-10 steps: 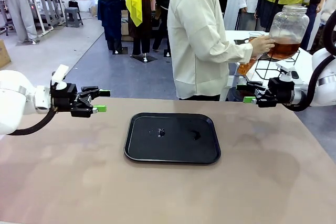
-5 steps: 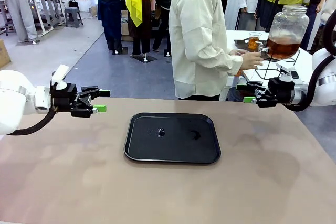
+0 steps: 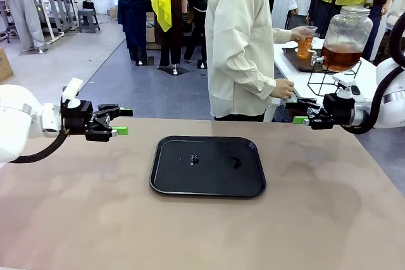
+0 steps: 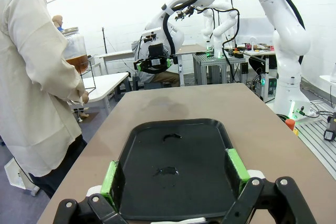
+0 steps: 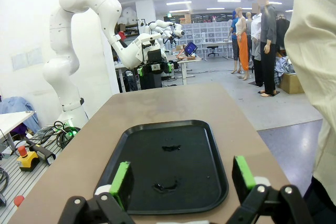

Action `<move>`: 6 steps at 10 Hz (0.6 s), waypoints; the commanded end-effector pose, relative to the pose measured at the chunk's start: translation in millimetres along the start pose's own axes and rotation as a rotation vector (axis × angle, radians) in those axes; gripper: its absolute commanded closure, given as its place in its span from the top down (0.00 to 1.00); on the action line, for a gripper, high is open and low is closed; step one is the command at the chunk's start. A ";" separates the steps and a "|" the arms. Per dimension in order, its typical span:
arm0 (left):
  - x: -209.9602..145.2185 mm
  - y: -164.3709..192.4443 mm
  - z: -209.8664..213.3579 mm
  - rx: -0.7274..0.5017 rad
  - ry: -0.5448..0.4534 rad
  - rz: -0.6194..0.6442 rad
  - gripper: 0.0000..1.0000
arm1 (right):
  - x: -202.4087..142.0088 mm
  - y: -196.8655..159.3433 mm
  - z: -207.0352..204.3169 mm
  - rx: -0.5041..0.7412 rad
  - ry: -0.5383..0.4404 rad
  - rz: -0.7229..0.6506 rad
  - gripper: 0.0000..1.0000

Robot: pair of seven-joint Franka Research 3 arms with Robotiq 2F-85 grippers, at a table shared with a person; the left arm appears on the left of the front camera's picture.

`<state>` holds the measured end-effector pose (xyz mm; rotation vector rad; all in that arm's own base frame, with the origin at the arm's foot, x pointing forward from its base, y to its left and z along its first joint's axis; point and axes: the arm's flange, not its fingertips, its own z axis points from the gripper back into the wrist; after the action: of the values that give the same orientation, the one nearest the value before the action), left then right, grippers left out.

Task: Pour the drink into the iced cup.
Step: Open the gripper to release the iced cup you were holding.

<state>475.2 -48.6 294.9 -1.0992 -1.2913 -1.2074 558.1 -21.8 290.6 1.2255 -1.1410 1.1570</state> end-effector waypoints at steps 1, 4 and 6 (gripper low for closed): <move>2.1 1.6 -0.7 0.003 0.006 -0.003 1.00 | 2.3 0.1 -0.8 0.001 0.001 -0.002 1.00; 2.1 1.6 -0.7 0.003 0.006 -0.003 1.00 | 2.3 0.1 -0.8 0.001 0.001 -0.002 1.00; 2.1 1.6 -0.7 0.003 0.006 -0.003 1.00 | 2.3 0.1 -0.8 0.001 0.001 -0.002 1.00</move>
<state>475.2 -48.6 294.9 -1.0991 -1.2913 -1.2074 558.1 -21.8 290.6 1.2255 -1.1410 1.1570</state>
